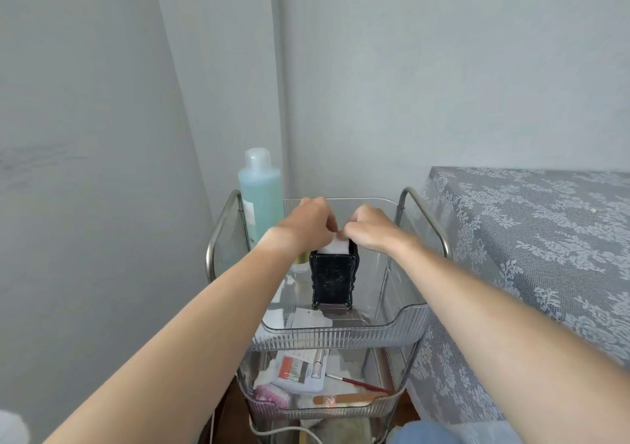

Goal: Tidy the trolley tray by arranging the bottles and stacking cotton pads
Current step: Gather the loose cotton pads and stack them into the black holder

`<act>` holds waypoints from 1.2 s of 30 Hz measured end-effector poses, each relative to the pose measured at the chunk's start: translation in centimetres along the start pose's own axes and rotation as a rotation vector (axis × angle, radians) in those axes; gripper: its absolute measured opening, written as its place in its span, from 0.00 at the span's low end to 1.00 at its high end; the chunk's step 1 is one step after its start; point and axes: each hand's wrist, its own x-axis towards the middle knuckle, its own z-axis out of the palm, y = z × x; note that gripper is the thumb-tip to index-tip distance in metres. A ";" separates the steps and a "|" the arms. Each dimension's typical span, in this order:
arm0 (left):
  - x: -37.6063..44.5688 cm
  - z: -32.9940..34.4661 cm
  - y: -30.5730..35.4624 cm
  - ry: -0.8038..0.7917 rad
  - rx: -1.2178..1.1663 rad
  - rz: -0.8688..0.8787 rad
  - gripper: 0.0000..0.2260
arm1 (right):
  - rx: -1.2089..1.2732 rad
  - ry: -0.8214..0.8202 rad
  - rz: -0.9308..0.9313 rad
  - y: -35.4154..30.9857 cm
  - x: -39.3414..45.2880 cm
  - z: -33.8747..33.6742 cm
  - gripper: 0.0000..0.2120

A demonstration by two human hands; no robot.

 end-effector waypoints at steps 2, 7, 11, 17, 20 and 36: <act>0.1 0.3 0.1 0.031 0.061 -0.012 0.15 | -0.044 0.019 0.005 0.0 0.0 0.3 0.15; -0.2 0.5 -0.8 0.101 0.102 -0.082 0.10 | -0.024 0.161 -0.045 0.4 0.5 1.4 0.08; -1.1 -1.2 -2.2 0.288 -0.138 -0.189 0.03 | 0.074 0.082 0.007 0.9 0.9 2.0 0.26; -2.6 0.7 -5.0 -0.025 0.267 -0.271 0.06 | -0.105 -0.043 0.082 1.0 0.7 3.6 0.24; -3.1 3.1 -5.9 -0.104 0.403 -0.343 0.10 | -0.123 -0.060 0.082 1.1 0.5 3.9 0.26; -3.5 4.5 -7.2 -0.030 0.081 -0.485 0.09 | -0.162 -0.120 0.092 0.3 -0.6 3.3 0.26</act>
